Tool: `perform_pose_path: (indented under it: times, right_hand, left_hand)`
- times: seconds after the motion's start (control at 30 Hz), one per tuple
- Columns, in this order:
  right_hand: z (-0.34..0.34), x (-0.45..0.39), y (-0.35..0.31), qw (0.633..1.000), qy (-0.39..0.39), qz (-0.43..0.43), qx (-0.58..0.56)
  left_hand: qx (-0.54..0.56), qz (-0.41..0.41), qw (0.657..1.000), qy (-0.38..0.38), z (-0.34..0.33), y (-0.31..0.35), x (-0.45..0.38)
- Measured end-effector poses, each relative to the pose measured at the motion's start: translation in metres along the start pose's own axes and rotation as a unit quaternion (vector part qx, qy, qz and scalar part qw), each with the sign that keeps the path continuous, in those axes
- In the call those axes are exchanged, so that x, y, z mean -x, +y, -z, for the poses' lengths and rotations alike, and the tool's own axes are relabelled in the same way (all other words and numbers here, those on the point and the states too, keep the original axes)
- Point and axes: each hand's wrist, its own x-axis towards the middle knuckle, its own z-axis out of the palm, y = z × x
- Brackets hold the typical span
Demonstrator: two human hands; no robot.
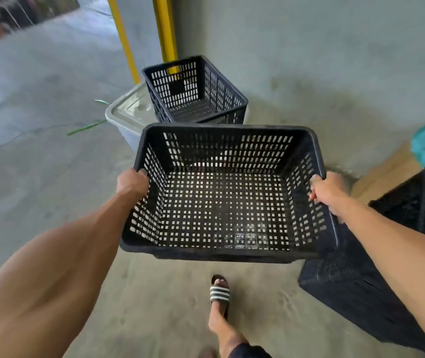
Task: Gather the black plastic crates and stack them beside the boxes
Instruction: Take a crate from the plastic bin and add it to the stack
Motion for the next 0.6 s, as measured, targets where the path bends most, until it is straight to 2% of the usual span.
perform_pose_path:
  times: [0.13, 0.37, 0.5, 0.6]
  right_hand:
    - [0.075, 0.030, -0.006, 0.997, 0.076, 0.026, -0.005]
    - [0.232, 0.059, -0.014, 0.986, 0.152, 0.066, -0.030]
    - [0.323, 0.067, 0.009, 0.979, 0.186, 0.079, -0.031]
    - [0.394, 0.064, 0.046, 0.975, 0.209, 0.069, -0.026]
  left_hand:
    - [0.012, -0.053, 0.998, 0.015, 0.028, 0.040, 0.058]
    - [-0.015, -0.150, 0.987, 0.054, 0.062, 0.156, 0.150]
    - [-0.009, -0.208, 0.976, 0.059, 0.053, 0.230, 0.203]
    - [0.007, -0.221, 0.974, 0.050, 0.024, 0.281, 0.246]
